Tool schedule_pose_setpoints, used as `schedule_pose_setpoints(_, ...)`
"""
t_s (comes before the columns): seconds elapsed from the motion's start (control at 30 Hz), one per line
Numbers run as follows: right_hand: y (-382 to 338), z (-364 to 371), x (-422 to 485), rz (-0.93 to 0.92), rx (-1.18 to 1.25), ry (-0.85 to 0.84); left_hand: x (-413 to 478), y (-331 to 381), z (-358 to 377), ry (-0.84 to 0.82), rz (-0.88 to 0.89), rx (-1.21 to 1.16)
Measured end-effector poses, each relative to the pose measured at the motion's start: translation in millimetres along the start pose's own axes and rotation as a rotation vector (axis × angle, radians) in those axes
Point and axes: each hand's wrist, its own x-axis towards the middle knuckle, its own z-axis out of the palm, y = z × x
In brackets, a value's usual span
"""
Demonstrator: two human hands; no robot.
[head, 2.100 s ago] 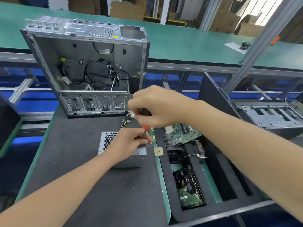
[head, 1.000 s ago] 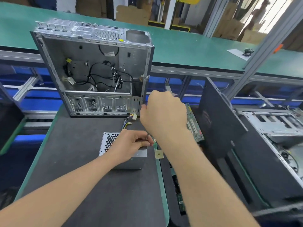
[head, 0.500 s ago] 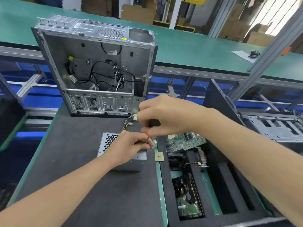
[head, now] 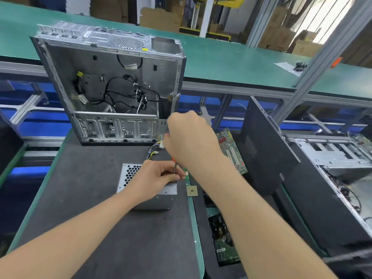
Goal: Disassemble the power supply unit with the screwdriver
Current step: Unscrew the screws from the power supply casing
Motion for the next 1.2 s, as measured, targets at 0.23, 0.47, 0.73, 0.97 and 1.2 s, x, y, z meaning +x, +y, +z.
schedule_pose_setpoints(0.23, 45, -31, 30, -0.664, 0.144, -0.402, 1, -3, -1, -0.045, -0.004, -0.039)
schedule_pose_setpoints(0.47, 68, -27, 36, -0.705, 0.287, -0.419, 4, -2, -1, -0.046, -0.005, -0.013)
schedule_pose_setpoints(0.73, 54, -31, 16, -0.478, 0.148, -0.236, 4, -4, 0, -0.039, -0.040, -0.022)
schedule_pose_setpoints(0.97, 37, -33, 12, -0.134, 0.089, -0.301, 2, -6, -12, -0.024, -0.023, -0.177)
schedule_pose_setpoints(1.2, 37, -55, 18, -0.282, 0.202, -0.524, 7, -12, -19, -0.035, -0.012, -0.160)
